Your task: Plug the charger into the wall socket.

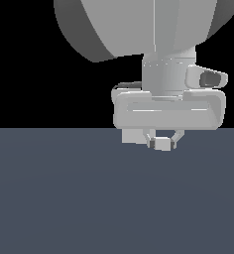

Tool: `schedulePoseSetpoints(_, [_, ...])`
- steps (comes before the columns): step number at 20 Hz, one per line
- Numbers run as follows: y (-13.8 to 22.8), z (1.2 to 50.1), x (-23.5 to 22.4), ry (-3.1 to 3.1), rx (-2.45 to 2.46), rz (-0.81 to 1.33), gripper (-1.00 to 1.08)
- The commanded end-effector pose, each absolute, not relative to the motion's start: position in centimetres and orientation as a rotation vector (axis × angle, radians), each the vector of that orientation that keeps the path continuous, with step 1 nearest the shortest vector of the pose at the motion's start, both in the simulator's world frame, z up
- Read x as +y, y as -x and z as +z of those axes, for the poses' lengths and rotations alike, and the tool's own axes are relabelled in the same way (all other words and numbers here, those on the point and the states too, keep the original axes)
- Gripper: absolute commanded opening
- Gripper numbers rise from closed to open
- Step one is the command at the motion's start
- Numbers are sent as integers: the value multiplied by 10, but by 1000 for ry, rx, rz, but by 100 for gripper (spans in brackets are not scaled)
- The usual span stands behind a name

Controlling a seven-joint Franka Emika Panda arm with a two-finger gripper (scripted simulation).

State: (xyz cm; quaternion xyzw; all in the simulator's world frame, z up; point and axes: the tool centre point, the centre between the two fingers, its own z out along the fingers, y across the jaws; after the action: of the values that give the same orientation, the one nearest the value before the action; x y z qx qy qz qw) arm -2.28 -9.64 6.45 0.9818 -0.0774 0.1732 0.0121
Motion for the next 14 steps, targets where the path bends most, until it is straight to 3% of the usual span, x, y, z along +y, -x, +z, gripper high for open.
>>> schedulePoseSetpoints(1, [15,72,-86,-3056,-264,540,-100])
schedulePoseSetpoints(14, [-14,98,-53,-3039,-336,532,-100])
